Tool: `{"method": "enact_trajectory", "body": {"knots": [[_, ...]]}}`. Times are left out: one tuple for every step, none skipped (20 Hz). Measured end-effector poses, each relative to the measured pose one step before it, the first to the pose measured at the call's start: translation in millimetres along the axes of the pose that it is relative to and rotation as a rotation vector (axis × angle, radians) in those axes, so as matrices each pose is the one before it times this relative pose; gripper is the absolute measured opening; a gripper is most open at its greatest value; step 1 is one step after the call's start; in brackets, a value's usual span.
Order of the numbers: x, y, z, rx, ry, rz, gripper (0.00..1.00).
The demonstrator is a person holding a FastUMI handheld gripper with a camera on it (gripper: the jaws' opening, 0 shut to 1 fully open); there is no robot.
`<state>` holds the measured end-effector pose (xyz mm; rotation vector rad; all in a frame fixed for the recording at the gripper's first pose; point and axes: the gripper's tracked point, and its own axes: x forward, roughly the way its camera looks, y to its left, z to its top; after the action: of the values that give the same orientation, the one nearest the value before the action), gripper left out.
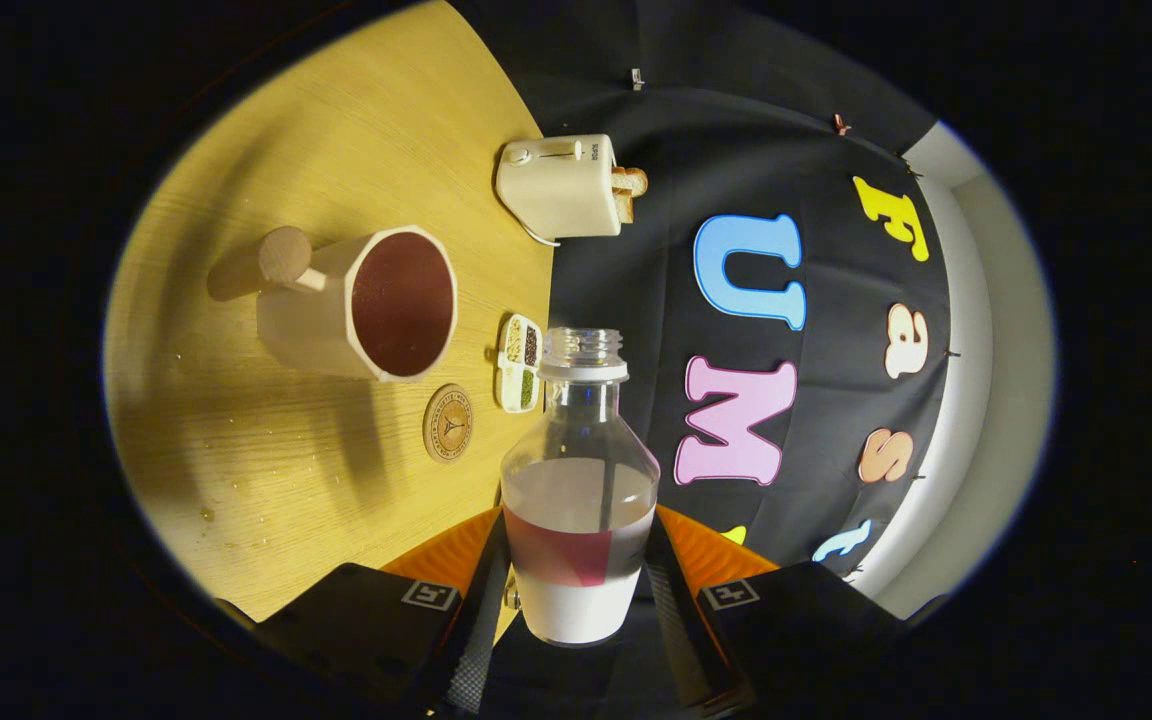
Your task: Take the bottle from table, then pour the juice into the cup, finally place the bottle on the coaster
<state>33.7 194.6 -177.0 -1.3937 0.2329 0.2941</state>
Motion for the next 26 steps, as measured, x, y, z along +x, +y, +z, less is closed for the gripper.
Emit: {"method": "enact_trajectory", "body": {"knots": [[-1.11, -0.14, 1.18, -0.0049, -0.0012, 0.00067, 0.73], [0.64, 0.89, 1.11, -0.00407, -0.00173, 0.00175, 0.73], [0.68, 0.2, 0.84, -0.00818, -0.00136, 0.00143, 0.73], [0.86, 0.22, 1.23, -0.01284, -0.00146, 0.00072, 0.73], [0.62, 0.27, 0.58, -0.01575, -0.00207, 0.00046, 0.73], [0.35, 0.58, 1.04, -0.01475, -0.00333, 0.00153, 0.73], [-0.69, 1.41, 0.81, -0.01256, -0.00263, 0.00106, 0.73], [1.55, 0.22, -0.16, -0.0104, -0.00342, 0.00058, 0.73], [-0.52, 0.73, -0.24, -0.00855, -0.00156, 0.00109, 0.73], [0.74, 0.96, -0.37, -0.00689, -0.00008, 0.00051, 0.73], [-0.67, -0.34, -0.07, -0.00697, 0.00078, -0.00031, 0.73], [0.78, 0.17, 0.78, -0.00648, 0.0003, 0.00014, 0.73], [0.69, 0.95, -0.75, -0.00653, 0.00064, 0.00137, 0.73], [0.97, 0.03, 0.16, -0.00712, 0.00065, -0.00062, 0.73], [-0.11, 0.67, -0.15, -0.00879, -0.00061, 0.00114, 0.73], [0.52, 1.09, 0.36, -0.00964, -0.00043, 0.00181, 0.73], [-0.37, 0.9, -0.33, -0.00817, -0.00062, 0.00173, 0.73], [0.63, 0.61, -1.02, -0.0061, 0.00045, 0.00193, 0.73], [-0.46, -0.29, -0.83, -0.00351, 0.00091, 0.00026, 0.73], [1.05, 0.88, 0.5, -0.00205, 0.0008, 0.00261, 0.73], [0.59, 0.7, 0.04, -0.00347, -0.00002, 0.00299, 0.73], [1.07, -0.9, 0.86, -0.00604, -0.00139, -0.00038, 0.73], [0.7, -0.31, 0.03, -0.00846, -0.00278, -0.0012, 0.73], [1.54, -0.51, 1.27, -0.01052, -0.00266, -0.00062, 0.73], [0.13, -0.54, 0.43, -0.01038, -0.00178, -0.00056, 0.73], [0.53, 0.4, 0.2, -0.00795, -0.00264, 0.00244, 0.73]]}}
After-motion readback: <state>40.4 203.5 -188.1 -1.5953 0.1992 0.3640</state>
